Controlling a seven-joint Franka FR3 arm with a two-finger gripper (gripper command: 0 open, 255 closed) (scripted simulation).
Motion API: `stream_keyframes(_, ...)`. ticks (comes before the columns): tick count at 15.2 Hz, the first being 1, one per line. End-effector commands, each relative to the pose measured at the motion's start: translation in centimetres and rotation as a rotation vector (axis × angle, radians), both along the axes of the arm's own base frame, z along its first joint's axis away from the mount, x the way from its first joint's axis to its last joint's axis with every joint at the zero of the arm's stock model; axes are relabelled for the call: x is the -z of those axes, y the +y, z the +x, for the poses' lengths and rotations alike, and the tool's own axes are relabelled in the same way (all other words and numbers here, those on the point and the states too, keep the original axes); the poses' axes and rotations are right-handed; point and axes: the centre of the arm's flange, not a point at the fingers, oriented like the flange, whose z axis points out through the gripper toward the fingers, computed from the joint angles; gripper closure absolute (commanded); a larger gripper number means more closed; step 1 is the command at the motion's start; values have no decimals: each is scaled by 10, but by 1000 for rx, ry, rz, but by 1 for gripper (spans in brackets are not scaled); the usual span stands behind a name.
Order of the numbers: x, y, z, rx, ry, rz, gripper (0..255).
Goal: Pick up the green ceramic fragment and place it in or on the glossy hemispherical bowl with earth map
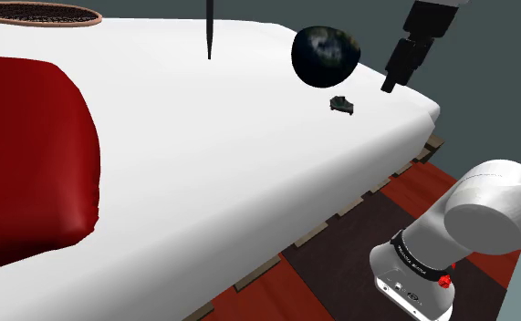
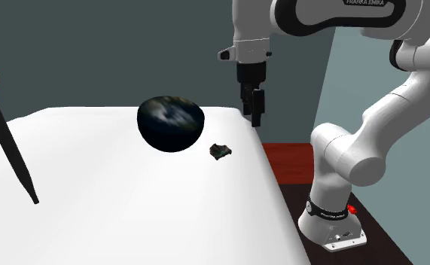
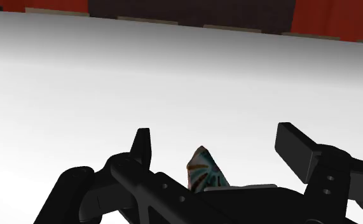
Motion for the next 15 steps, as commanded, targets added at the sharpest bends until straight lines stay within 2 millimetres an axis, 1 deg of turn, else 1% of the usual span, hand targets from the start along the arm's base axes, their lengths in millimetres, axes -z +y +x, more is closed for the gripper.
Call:
stream_keyframes(1, 0, 0, 0, 0, 0, 0, 0)
stream_keyframes(9, 52, 4, 71, 19, -125, 82, 0)
stream_keyframes(10, 55, 5, 76, 21, -134, 88, 0)
stream_keyframes(15, 81, 7, 78, 21, -134, 88, 0)
